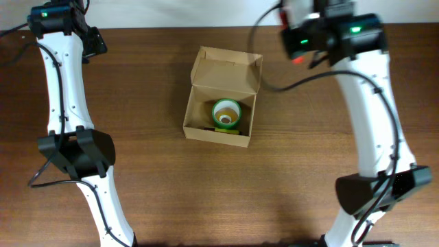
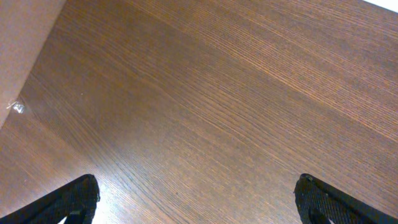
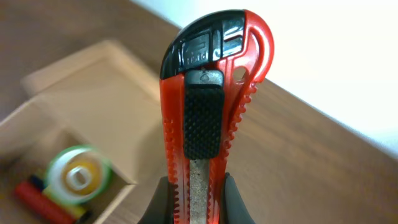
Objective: Pack container
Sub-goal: 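Carry the red box cutter into the box and release it, then move the right gripper to the blue-capped marker and grasp it, then carry the whiteboard marker into the box and release it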
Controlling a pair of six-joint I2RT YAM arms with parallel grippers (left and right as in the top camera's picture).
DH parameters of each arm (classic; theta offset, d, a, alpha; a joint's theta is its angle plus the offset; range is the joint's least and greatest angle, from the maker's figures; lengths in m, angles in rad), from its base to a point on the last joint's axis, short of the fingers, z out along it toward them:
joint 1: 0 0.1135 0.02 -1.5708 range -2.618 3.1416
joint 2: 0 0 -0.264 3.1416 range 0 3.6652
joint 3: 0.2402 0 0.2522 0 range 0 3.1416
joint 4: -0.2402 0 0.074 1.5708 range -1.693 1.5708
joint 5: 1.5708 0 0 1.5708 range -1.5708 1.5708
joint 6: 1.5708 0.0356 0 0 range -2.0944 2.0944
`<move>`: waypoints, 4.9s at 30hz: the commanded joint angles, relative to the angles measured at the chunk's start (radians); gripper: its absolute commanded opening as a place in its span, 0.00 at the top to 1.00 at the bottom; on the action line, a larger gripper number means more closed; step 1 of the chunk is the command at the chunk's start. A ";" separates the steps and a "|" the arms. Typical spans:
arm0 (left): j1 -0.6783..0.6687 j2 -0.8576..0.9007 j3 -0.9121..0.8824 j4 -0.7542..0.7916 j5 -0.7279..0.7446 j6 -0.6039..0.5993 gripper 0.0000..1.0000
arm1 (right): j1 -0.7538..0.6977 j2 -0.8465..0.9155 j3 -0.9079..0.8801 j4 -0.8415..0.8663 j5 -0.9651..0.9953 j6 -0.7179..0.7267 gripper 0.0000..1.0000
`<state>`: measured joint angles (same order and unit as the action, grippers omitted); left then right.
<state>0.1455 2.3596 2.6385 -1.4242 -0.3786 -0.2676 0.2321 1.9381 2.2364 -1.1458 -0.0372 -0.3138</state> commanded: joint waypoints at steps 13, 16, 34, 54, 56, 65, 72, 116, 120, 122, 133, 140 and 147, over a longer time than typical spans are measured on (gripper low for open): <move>0.003 -0.032 -0.002 -0.001 -0.003 0.016 0.00 | 0.360 0.277 -0.158 -0.125 -0.005 -0.408 0.95; 0.003 -0.032 -0.002 -0.001 -0.003 0.015 0.00 | 0.357 0.277 -0.270 -0.085 -0.005 -0.404 0.95; 0.003 -0.032 -0.002 -0.001 -0.003 0.015 0.00 | 0.357 0.277 -0.394 0.002 -0.008 -0.340 0.71; 0.003 -0.032 -0.002 -0.001 -0.003 0.015 0.00 | 0.356 0.155 -0.392 0.005 0.102 -0.279 0.96; 0.003 -0.032 -0.002 -0.001 -0.003 0.015 0.00 | 0.356 0.155 -0.392 0.005 0.103 -0.280 0.96; 0.003 -0.032 -0.002 -0.001 -0.003 0.015 0.00 | 0.136 -0.202 -0.401 0.055 0.154 -0.106 0.96; 0.003 -0.032 -0.002 -0.001 -0.003 0.015 0.00 | -0.384 -0.491 -0.795 0.159 0.113 0.063 0.96; 0.003 -0.032 -0.002 -0.001 -0.003 0.015 0.00 | -0.701 -0.065 -0.766 0.154 -0.137 0.193 0.96; 0.003 -0.032 -0.002 -0.001 -0.003 0.015 0.00 | -0.597 -0.065 -0.365 -0.034 -0.256 0.194 0.97; 0.003 -0.032 -0.002 -0.001 -0.003 0.015 0.00 | -0.461 -0.065 -0.171 -0.064 -0.254 0.119 0.96; 0.003 -0.032 -0.002 -0.001 -0.003 0.015 0.01 | 0.311 0.152 0.024 -0.131 0.042 -0.371 0.97; 0.003 -0.032 -0.002 -0.001 -0.003 0.015 0.00 | 0.367 0.182 -0.267 -0.070 0.023 -0.370 0.96; 0.003 -0.032 -0.002 -0.001 -0.003 0.016 0.00 | 0.422 0.182 -0.372 -0.027 0.019 -0.359 0.97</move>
<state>0.1455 2.3596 2.6385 -1.4242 -0.3782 -0.2680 0.6487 2.1265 1.8832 -1.1736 -0.0189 -0.6804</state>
